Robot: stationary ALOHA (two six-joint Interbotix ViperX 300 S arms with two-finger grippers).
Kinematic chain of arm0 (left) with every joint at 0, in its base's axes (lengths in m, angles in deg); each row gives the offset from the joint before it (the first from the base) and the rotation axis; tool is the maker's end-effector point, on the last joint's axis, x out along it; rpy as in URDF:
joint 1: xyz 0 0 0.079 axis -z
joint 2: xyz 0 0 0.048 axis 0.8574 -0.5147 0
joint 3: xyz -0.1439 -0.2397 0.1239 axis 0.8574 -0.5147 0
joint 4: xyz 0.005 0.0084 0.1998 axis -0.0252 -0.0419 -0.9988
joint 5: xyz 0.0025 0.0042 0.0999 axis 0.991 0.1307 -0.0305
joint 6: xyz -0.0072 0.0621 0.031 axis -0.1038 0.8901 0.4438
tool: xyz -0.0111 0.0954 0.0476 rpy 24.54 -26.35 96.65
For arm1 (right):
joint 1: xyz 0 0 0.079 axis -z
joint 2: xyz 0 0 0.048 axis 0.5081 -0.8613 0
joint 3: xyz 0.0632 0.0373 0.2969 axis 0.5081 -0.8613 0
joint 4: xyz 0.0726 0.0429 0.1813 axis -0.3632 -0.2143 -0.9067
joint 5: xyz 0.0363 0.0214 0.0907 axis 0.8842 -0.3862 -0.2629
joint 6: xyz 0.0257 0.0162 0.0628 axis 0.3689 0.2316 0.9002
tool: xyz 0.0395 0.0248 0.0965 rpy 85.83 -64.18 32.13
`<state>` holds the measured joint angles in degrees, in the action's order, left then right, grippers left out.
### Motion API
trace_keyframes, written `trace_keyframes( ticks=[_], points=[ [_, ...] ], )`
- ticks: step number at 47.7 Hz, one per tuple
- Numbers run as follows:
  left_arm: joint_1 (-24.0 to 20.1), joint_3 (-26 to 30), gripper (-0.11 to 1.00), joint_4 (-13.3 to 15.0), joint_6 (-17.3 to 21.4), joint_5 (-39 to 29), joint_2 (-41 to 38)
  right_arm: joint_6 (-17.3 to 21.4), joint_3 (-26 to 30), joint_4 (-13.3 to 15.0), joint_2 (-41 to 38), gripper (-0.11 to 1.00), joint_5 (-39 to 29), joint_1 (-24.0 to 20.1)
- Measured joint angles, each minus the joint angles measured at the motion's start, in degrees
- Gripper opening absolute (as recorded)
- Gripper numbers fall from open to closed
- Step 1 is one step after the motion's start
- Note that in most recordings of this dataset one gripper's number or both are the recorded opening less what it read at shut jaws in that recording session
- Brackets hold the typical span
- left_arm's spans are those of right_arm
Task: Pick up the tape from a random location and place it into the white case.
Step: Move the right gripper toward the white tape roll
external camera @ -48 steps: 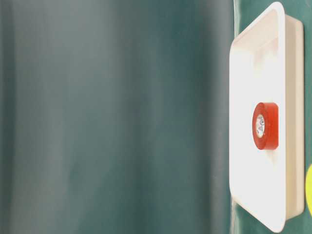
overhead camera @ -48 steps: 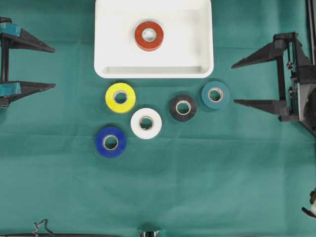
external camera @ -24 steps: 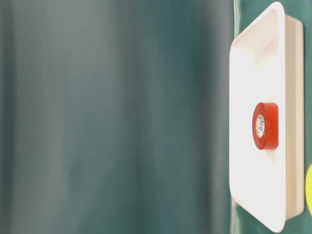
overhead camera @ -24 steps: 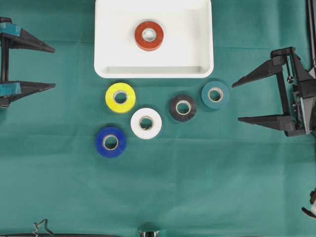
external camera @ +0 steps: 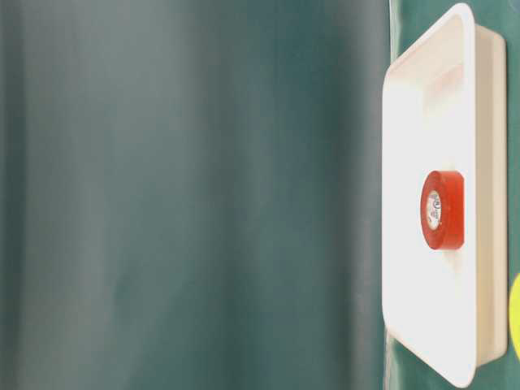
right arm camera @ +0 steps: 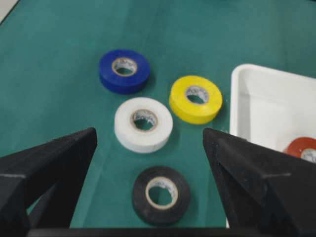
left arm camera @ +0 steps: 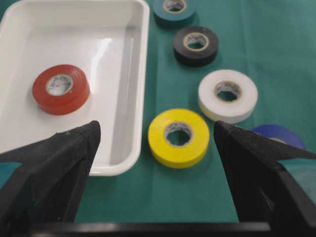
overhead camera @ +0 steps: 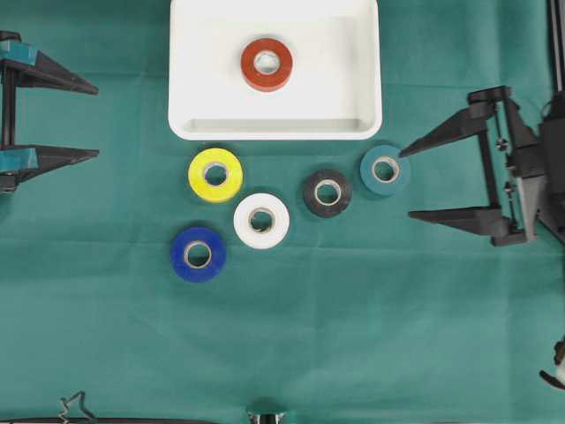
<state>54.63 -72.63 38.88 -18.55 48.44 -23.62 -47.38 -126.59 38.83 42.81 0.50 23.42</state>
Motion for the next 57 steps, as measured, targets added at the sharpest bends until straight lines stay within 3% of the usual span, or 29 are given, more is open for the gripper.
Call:
trace_keyframes(
  ticks=[34, 57],
  points=[
    [0.0, 0.0, 0.94, 0.0, -0.1, 0.0, -0.4, 0.0, 20.8, 0.0, -26.1, 0.92, 4.5, -0.4],
    [0.0, 0.0, 0.94, 0.0, -1.1, 0.0, -0.4, 1.1, 29.0, -0.2, -31.8, 0.92, -6.4, -0.4]
  ],
)
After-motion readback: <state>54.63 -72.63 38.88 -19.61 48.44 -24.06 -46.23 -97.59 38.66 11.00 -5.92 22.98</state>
